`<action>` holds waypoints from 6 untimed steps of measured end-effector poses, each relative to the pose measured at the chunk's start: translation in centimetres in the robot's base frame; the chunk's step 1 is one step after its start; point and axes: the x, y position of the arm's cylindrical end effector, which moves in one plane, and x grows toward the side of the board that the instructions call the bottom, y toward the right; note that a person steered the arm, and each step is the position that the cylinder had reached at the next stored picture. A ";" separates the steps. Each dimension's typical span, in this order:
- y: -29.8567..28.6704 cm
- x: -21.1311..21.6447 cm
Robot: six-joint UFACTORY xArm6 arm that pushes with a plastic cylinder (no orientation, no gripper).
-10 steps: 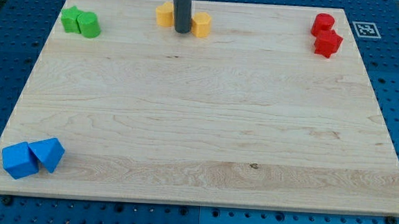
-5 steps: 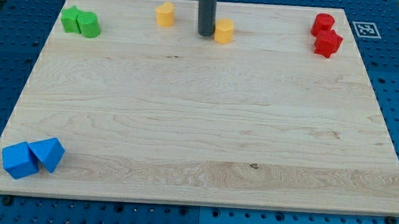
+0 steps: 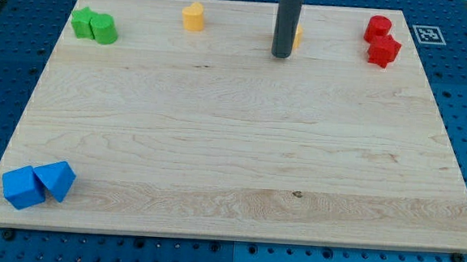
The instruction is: Slide the yellow hexagon right and down
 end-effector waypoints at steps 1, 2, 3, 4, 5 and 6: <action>-3.1 0.2; -4.7 -0.4; -2.7 -4.7; -2.1 -6.1; 0.4 -7.6; 0.8 -7.6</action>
